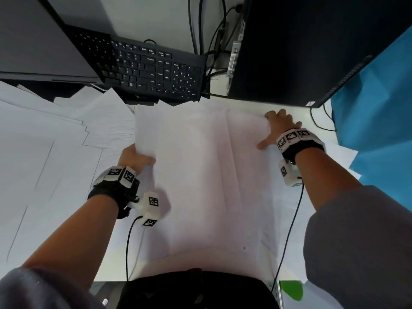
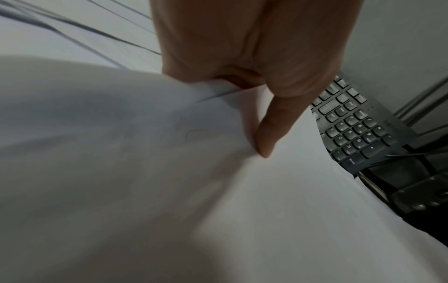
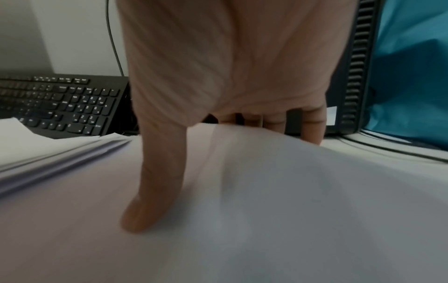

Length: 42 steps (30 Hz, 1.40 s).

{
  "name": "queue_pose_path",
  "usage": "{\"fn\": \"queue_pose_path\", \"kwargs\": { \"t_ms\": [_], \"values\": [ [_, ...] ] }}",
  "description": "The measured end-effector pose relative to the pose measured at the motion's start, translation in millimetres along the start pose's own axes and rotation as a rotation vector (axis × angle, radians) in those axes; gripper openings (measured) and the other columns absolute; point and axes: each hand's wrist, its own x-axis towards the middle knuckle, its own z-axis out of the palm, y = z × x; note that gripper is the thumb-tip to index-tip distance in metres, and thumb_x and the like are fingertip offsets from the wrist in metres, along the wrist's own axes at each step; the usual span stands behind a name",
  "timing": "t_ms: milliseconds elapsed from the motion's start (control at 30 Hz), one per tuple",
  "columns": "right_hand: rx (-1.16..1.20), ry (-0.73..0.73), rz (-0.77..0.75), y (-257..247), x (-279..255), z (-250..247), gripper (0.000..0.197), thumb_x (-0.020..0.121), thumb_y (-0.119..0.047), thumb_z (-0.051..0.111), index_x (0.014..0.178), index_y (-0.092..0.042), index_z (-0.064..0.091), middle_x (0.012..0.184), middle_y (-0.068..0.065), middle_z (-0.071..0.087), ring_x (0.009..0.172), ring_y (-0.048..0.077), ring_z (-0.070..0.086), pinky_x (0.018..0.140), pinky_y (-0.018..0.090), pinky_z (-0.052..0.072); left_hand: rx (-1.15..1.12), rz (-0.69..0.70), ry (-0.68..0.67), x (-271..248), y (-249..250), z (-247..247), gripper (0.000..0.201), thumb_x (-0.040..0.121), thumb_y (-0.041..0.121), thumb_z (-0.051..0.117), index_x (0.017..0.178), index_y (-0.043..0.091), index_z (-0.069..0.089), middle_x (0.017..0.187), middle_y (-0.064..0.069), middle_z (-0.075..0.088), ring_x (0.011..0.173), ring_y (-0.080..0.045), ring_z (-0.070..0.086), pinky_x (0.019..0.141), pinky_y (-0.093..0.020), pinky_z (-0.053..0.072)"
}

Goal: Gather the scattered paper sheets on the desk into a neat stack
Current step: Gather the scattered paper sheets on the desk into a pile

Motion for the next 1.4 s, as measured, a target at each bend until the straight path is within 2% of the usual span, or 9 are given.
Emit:
{"fn": "queue_pose_path", "kwargs": {
  "t_ms": [200,367,467,533,633,700,867,1100,1400],
  "values": [
    [-0.092,-0.009,0.019,1,6,-1,0.101,0.046,-0.055,0.086,0.127,-0.015,0.041,0.125,0.012,0.053,0.126,0.033,0.039,0.104,0.049,0.028,-0.001,0.023,-0.009,0,-5,-3,0.046,0.075,-0.01,0.066,0.119,-0.002,0.057,0.112,-0.019,0.062,0.102,-0.03,0.056,0.088,-0.039,0.043],
    [-0.086,-0.037,-0.022,2,-1,-12,0.08,0.069,-0.044,0.078,0.136,-0.014,0.045,0.136,0.012,0.044,0.131,0.033,0.036,0.104,0.046,0.034,0.011,0.043,0.002,-7,-8,-3,0.043,0.077,-0.008,0.065,0.118,0.0,0.057,0.1,-0.01,0.059,0.097,-0.026,0.054,0.083,-0.036,0.041],
    [-0.021,0.001,-0.093,7,-14,-28,0.055,0.081,-0.033,0.069,0.13,-0.015,0.053,0.135,0.011,0.051,0.123,0.034,0.048,0.1,0.04,0.042,0.012,0.053,-0.003,-13,-8,-5,0.027,0.079,-0.008,0.062,0.099,0.01,0.059,0.081,-0.003,0.059,0.092,-0.023,0.052,0.072,-0.029,0.042],
    [-0.023,0.074,-0.145,7,-25,-37,0.042,0.086,-0.024,0.059,0.127,-0.017,0.055,0.132,0.011,0.054,0.118,0.034,0.052,0.097,0.038,0.045,0.023,0.072,-0.006,-16,-7,-6,0.026,0.079,-0.009,0.06,0.096,0.011,0.057,0.078,0.001,0.057,0.091,-0.023,0.052,0.062,-0.025,0.04],
    [-0.027,0.248,-0.182,4,-48,-48,0.037,0.089,-0.014,0.049,0.124,-0.025,0.058,0.119,0.016,0.061,0.107,0.038,0.058,0.088,0.039,0.047,0.045,0.099,0.017,-23,-8,-8,0.045,0.078,-0.009,0.062,0.12,0.002,0.056,0.109,-0.016,0.063,0.104,-0.029,0.055,0.08,-0.032,0.04],
    [-0.037,0.36,-0.209,0,-61,-54,0.036,0.089,-0.009,0.047,0.118,-0.024,0.062,0.108,0.018,0.065,0.099,0.039,0.061,0.083,0.039,0.047,0.064,0.107,0.054,-26,-7,-11,0.052,0.077,-0.009,0.063,0.127,-0.001,0.052,0.124,-0.021,0.059,0.112,-0.033,0.055,0.084,-0.034,0.039],
    [-0.099,0.582,-0.207,-6,-83,-74,0.03,0.084,0.002,0.047,0.103,-0.016,0.061,0.082,0.014,0.063,0.087,0.035,0.062,0.085,0.04,0.039,0.042,0.119,0.123,-38,-8,-22,0.052,0.078,-0.008,0.062,0.128,-0.002,0.05,0.128,-0.023,0.056,0.118,-0.038,0.052,0.085,-0.038,0.04],
    [-0.042,0.789,-0.195,-11,-113,-108,0.033,0.084,0.003,0.044,0.107,-0.017,0.057,0.078,0.011,0.062,0.08,0.034,0.062,0.085,0.04,0.038,-0.018,0.112,0.146,-54,-9,-31,0.045,0.078,-0.009,0.059,0.122,-0.003,0.054,0.123,-0.024,0.059,0.114,-0.039,0.054,0.085,-0.037,0.042],
    [0.195,1.028,-0.28,-17,-146,-159,0.026,0.09,-0.007,0.042,0.108,-0.016,0.058,0.099,0.01,0.066,0.089,0.033,0.062,0.077,0.039,0.046,-0.035,0.137,0.142,-70,7,-28,0.045,0.077,-0.011,0.056,0.122,-0.006,0.054,0.122,-0.024,0.059,0.115,-0.04,0.053,0.089,-0.039,0.043]
  ]
}}
